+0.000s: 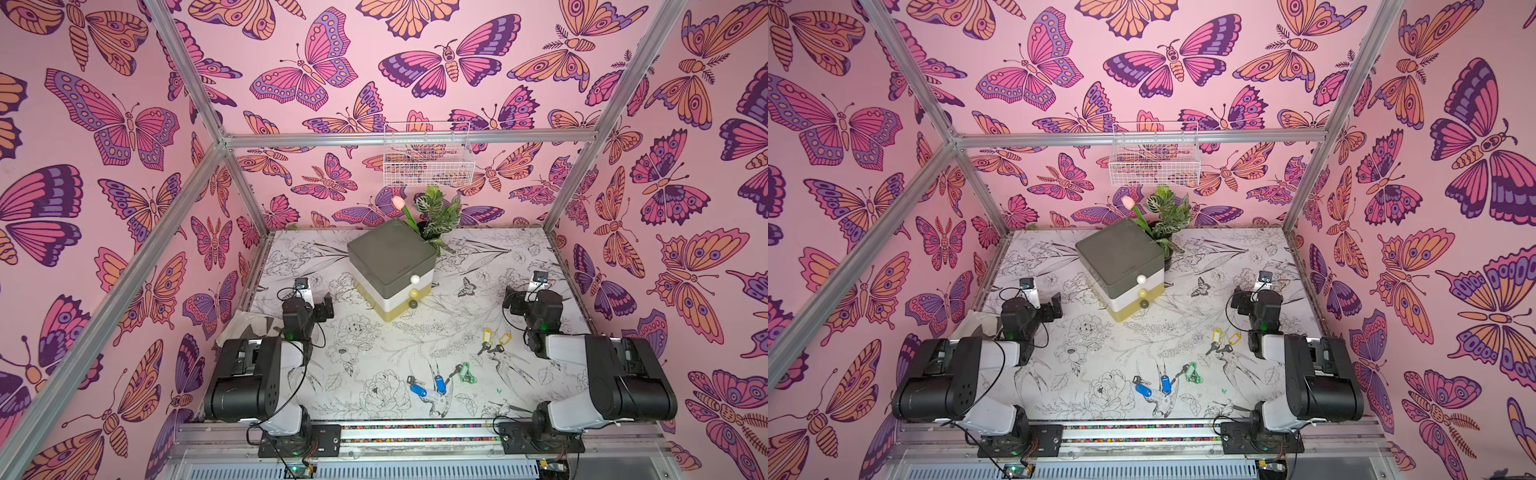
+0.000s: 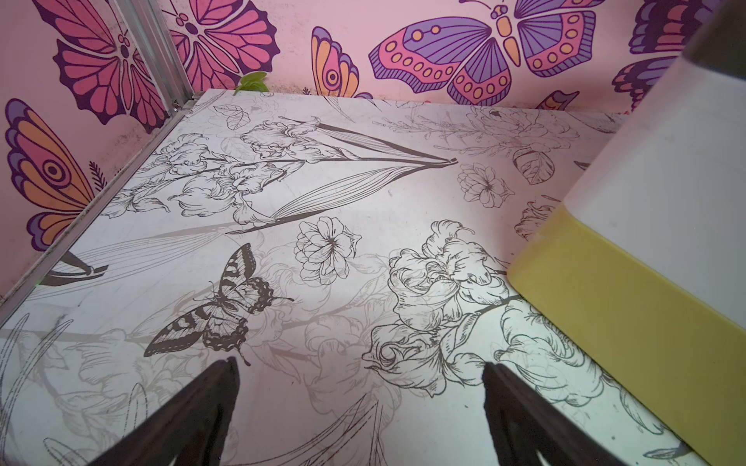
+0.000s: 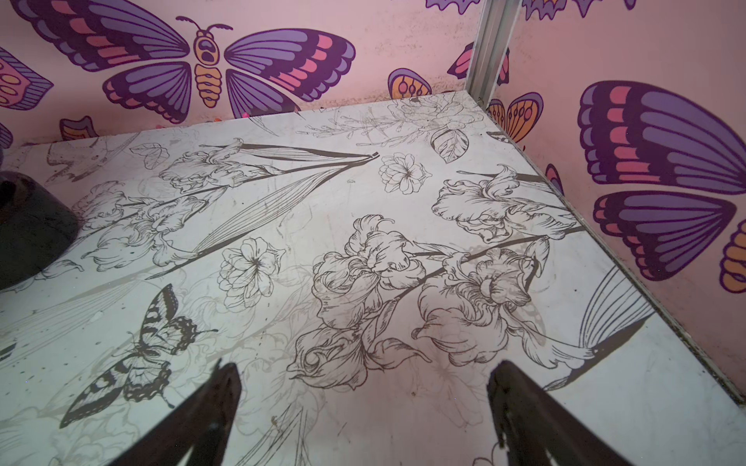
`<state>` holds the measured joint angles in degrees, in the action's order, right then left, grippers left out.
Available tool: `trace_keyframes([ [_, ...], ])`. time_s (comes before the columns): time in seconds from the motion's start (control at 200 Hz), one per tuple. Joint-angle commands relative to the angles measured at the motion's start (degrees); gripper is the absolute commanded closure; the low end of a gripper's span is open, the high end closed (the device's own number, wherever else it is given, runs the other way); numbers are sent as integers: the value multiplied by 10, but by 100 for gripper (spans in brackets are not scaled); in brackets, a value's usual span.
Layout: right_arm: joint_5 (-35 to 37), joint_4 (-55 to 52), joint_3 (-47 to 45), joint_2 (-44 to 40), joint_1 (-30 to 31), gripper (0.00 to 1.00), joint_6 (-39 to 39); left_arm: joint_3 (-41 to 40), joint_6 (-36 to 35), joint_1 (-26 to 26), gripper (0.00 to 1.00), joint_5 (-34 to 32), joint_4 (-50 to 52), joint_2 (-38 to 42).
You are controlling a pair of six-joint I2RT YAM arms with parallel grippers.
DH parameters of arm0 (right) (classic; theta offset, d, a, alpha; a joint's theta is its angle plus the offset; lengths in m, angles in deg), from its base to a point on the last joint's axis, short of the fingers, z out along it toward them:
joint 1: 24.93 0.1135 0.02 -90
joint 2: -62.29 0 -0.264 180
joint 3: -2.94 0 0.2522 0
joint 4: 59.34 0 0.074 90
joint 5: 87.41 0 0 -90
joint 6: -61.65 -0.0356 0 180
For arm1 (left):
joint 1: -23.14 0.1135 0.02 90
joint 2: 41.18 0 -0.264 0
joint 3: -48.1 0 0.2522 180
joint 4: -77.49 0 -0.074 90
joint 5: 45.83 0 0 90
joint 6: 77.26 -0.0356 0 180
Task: Take the keys out of the drawer
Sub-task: Reset both arms
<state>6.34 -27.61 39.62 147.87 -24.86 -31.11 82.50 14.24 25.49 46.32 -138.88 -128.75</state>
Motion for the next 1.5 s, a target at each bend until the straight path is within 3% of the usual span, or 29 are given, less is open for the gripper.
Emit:
trace_keyframes([
  [0.0, -6, 2, 5, 5, -3, 1, -4, 6, -7, 3, 0, 8, -12, -8],
  [0.981, -15, 1, 4, 4, -1, 1, 1, 5, -7, 3, 0, 8, -12, -8],
  [1.177, 14, -45, -3, -65, -2, 1, -8, 6, -7, 3, 0, 8, -11, -8],
  [1.492, 3, 50, -10, 18, -3, 1, -6, 6, -7, 3, 0, 7, -11, -8],
])
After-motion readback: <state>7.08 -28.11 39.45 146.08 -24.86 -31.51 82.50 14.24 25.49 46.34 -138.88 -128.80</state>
